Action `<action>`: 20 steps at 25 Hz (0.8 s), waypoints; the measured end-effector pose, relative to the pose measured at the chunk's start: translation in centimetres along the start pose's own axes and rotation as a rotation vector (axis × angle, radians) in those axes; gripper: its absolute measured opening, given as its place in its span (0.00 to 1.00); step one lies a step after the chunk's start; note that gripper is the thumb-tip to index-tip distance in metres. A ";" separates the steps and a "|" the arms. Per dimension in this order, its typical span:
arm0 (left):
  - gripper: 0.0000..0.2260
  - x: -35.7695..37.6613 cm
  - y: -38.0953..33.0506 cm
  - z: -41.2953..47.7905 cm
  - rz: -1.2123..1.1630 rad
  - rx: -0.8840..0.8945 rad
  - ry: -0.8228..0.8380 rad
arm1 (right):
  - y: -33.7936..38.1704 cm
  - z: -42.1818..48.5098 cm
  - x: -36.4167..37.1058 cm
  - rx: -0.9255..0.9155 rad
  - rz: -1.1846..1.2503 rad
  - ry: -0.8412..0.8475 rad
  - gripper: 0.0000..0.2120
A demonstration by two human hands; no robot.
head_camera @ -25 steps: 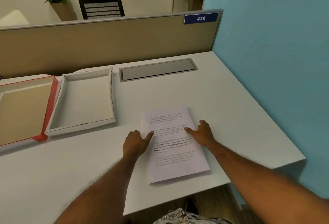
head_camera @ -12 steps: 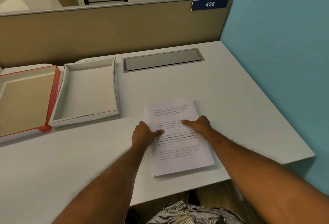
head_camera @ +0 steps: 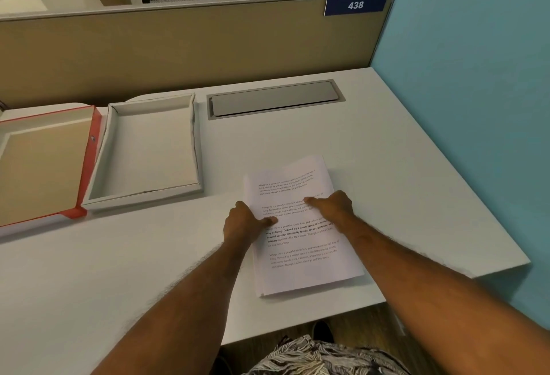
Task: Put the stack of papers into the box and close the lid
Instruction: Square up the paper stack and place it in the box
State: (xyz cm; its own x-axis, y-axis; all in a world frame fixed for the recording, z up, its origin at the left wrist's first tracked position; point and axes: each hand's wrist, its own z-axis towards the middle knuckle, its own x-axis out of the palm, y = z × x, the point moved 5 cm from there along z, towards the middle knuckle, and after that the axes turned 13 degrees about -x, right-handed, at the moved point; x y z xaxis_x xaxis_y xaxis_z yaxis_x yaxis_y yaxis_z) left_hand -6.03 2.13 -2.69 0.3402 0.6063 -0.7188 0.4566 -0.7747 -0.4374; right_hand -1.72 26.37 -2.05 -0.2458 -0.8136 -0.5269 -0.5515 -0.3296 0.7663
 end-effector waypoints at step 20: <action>0.24 -4.0 -2.6 -1.9 -0.590 0.372 0.022 | 5.1 -5.0 -4.2 -0.495 0.376 -0.061 0.19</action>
State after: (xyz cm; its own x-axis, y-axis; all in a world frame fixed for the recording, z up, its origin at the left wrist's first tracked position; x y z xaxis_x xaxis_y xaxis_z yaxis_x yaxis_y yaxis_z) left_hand -6.96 2.08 2.34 0.1401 0.9452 -0.2949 0.2591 -0.3224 -0.9104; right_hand 0.51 25.67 5.92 -0.4045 -0.8931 -0.1969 0.0131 -0.2210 0.9752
